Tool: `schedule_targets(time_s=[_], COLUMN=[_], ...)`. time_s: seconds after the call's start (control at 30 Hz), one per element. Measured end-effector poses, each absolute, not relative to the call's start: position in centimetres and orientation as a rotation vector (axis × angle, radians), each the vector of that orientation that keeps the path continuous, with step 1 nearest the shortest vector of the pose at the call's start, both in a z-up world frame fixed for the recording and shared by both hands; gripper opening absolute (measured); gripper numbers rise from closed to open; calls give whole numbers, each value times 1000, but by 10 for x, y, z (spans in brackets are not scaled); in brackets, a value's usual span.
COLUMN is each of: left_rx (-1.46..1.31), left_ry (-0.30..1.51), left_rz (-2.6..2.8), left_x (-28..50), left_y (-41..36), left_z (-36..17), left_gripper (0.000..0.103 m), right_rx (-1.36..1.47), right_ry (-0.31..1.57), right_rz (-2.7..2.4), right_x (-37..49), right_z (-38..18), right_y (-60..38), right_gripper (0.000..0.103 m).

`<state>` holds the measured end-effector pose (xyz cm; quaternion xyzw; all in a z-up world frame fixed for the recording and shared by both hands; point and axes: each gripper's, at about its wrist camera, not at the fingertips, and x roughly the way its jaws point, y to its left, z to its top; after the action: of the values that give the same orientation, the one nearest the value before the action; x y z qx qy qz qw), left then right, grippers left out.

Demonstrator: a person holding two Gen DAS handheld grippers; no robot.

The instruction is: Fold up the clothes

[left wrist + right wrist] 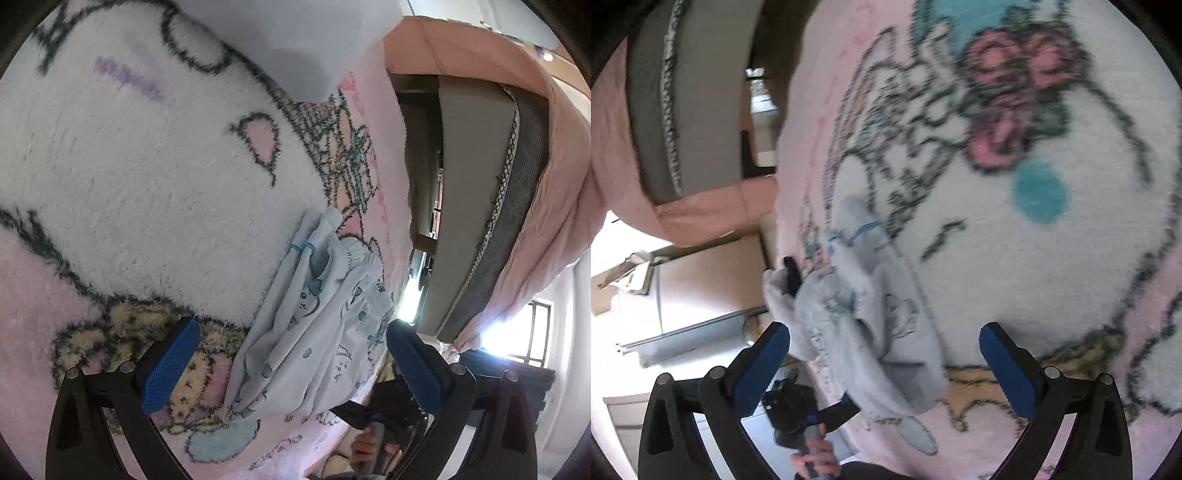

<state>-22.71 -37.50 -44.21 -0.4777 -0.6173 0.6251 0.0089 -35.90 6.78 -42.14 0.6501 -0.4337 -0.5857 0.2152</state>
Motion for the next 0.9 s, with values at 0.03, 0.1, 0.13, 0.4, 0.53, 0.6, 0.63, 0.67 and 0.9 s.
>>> schedule_targets(time_s=[0.03,0.1,0.13,0.4,0.53,0.6,0.63,0.67,0.9], left_rx=[-1494,-1495,-1493,-1576,-1585,-1595,-1599,-1599,-1573], left_ry=[-1925,-1913,-1901,-1832,-1849,-1841,-1828,-1822,-1884], left_rz=[1950,1943,1937,1852,1816,1809,1814,1814,1727], left_x=[-228,-229,-230,-239,-236,-234,-232,-232,-242], left_y=[-374,-371,-370,-352,-350,-348,-347,-346,-347], left_z=[-442,-441,-440,-446,-448,-448,-447,-447,-454], left_gripper=[103,103,103,103,103,103,103,103,103], right_rx=[1806,1804,1804,1815,1868,1897,1899,1898,1821], right_ry=[-1197,-1188,-1175,-988,-992,-995,-986,-973,-1014], right_rz=[-1629,-1626,-1620,-1610,-1537,-1494,-1489,-1491,-1504], right_x=[-359,-357,-357,-358,-352,-349,-348,-349,-364], right_z=[-421,-420,-420,-415,-420,-423,-424,-423,-426], right_y=[67,64,60,33,28,24,21,19,7], right_gripper=[103,103,103,103,103,103,103,103,103])
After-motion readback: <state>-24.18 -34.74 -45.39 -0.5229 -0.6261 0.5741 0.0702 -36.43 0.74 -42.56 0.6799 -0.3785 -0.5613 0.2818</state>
